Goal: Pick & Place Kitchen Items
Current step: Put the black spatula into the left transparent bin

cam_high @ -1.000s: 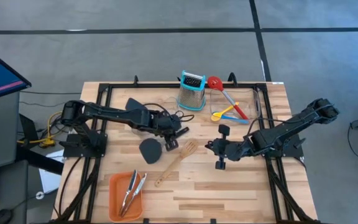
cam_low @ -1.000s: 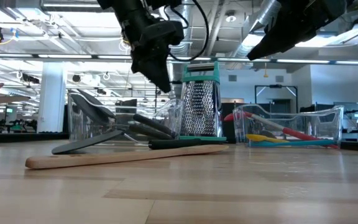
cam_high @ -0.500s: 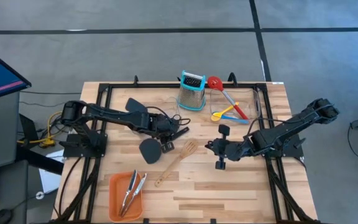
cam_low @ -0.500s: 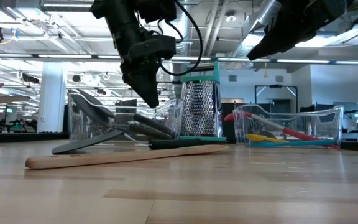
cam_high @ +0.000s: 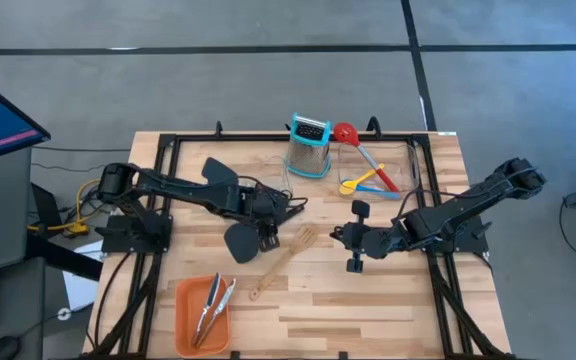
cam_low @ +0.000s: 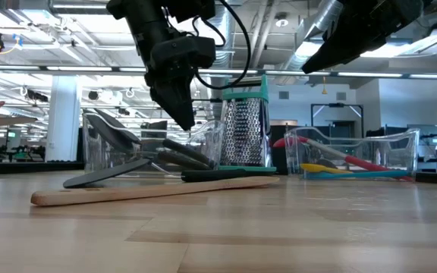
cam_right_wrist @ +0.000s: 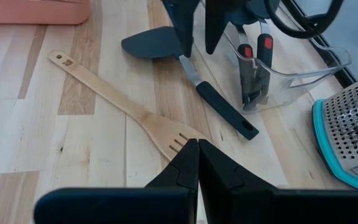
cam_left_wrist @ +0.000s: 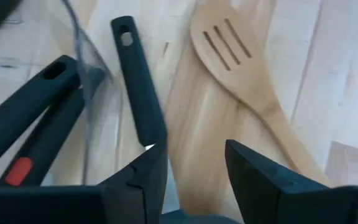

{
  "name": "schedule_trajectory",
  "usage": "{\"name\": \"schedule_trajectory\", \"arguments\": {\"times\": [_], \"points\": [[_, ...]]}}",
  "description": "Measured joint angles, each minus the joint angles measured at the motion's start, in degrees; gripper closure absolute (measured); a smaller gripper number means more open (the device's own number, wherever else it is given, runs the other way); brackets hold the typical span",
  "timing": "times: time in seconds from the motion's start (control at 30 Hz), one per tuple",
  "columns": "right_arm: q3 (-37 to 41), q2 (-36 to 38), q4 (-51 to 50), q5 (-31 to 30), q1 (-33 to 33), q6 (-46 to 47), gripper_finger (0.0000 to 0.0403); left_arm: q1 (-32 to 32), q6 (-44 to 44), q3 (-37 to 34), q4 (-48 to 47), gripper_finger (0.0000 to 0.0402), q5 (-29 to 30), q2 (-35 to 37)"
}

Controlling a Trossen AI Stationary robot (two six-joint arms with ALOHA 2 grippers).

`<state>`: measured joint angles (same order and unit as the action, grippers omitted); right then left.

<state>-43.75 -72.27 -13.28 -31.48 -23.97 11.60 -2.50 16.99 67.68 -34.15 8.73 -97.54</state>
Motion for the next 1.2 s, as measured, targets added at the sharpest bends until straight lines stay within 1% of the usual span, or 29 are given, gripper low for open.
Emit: {"name": "schedule_trajectory", "arguments": {"times": [0.1, 0.2, 0.43, 0.5, 0.7, 0.83, 0.93, 1.07, 1.13, 1.2], "points": [[0.0, 0.0, 0.0, 0.0, 0.0, 0.0, 0.0401, -0.53, 0.26, 0.0, 0.12, 0.0243, 0.04, 0.0], [0.0, -0.01, 0.0, 0.0, 0.0, 0.0, 0.0401, -0.64, 3.1, 0.01, 0.39, 0.0235, 0.05, -0.13], [0.0, 0.0, -0.02, 0.02, 0.0, 0.0, 0.0401, -0.64, 4.11, 0.02, 0.69, 0.0229, 0.52, -3.74], [0.0, 0.0, -0.05, 0.02, 0.0, 0.0, 0.0401, -0.64, 3.17, 0.0, 0.63, 0.0229, 0.53, -4.98], [0.0, -0.01, -0.49, 0.02, 0.0, 0.0, 0.0401, -0.64, -4.47, 0.0, 0.54, 0.0229, 1.84, -8.48], [0.0, 0.0, -1.0, 0.02, 0.0, 0.0, 0.0401, -0.6, -5.96, 0.0, 0.44, 0.0229, 2.77, -10.54], [0.0, 0.0, -1.09, 0.02, 0.0, 0.0, 0.0401, -0.6, -6.05, 0.0, 0.37, 0.023, 4.39, -10.99], [0.0, 0.0, -1.09, 0.02, 0.0, 0.0, 0.0401, -0.6, -5.31, 0.0, -0.12, 0.023, 4.63, -10.99], [0.0, -0.01, -1.11, 0.02, 0.0, 0.0, 0.0401, -0.43, -3.71, 0.0, -0.85, 0.023, 4.49, -10.99], [0.0, 0.0, -1.11, 0.02, 0.0, 0.0, 0.0401, 0.04, -2.26, -0.53, -1.01, 0.023, 2.98, -10.94]]}}
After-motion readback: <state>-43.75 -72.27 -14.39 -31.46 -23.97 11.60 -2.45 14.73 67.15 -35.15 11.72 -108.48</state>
